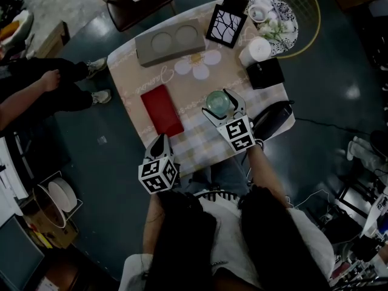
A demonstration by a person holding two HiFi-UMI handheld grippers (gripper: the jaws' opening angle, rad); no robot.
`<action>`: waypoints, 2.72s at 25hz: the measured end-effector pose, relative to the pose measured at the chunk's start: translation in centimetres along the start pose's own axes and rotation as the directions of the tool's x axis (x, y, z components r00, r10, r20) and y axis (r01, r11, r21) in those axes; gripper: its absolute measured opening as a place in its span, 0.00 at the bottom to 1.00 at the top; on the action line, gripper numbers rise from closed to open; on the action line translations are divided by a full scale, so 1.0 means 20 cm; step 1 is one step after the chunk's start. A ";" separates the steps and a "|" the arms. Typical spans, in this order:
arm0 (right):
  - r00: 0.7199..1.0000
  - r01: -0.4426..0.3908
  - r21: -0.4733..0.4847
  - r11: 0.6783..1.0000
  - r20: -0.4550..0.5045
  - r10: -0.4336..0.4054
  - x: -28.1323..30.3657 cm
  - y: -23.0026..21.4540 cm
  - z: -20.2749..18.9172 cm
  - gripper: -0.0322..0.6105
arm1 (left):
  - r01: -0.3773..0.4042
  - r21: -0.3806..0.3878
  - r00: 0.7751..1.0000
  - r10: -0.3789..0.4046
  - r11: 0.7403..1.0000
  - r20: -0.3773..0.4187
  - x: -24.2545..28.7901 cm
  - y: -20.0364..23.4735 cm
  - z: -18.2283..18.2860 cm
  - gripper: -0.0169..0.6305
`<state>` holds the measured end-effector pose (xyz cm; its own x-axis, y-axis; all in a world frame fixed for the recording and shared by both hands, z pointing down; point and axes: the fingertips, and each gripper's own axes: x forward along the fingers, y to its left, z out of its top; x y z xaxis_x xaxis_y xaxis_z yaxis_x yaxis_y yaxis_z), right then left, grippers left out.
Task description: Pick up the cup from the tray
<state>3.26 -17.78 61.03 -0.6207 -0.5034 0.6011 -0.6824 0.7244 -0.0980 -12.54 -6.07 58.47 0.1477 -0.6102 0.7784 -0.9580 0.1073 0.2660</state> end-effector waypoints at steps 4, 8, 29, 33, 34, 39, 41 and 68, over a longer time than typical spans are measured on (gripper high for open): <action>1.000 -0.017 -0.003 1.000 -0.001 0.017 -0.01 0.01 0.00 0.67 | -0.006 0.025 1.000 0.006 1.000 -0.014 0.00 0.00 -0.03 0.04; 0.999 -0.036 0.016 0.999 0.028 0.036 -0.03 0.02 0.02 0.67 | 0.001 0.041 1.000 -0.001 0.999 -0.021 0.00 -0.02 -0.04 0.04; 0.977 -0.039 0.038 0.998 0.212 0.030 -0.34 0.05 0.40 0.65 | 0.039 0.069 0.996 -0.045 0.997 0.076 -0.13 -0.12 0.04 0.04; 0.971 -0.006 0.059 0.998 0.240 -0.009 -0.43 0.05 0.42 0.31 | 0.057 0.061 0.994 -0.062 0.997 0.094 -0.18 -0.14 0.04 0.04; 0.969 -0.003 0.065 0.998 0.248 -0.013 -0.44 0.05 0.43 0.30 | 0.059 0.063 0.993 -0.065 0.996 0.099 -0.18 -0.14 0.04 0.04; 0.959 0.036 0.056 0.998 0.278 -0.050 -0.52 0.08 0.47 0.13 | 0.062 0.072 0.989 -0.070 0.996 0.129 -0.23 -0.15 0.05 0.04; 0.960 0.043 0.047 0.998 0.276 -0.054 -0.54 0.11 0.47 0.06 | 0.047 0.084 0.989 -0.058 0.995 0.135 -0.25 -0.15 0.04 0.04; 0.972 0.067 0.018 0.998 0.225 -0.069 -0.70 0.38 0.41 0.06 | 0.067 0.059 0.962 -0.080 0.996 0.261 -0.49 -0.19 0.02 0.04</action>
<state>3.58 -9.18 45.39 -0.6430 -0.6452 0.4127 -0.7292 0.6805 -0.0723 -10.36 -0.88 49.60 0.1545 -0.8004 0.5792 -0.9589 0.0196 0.2830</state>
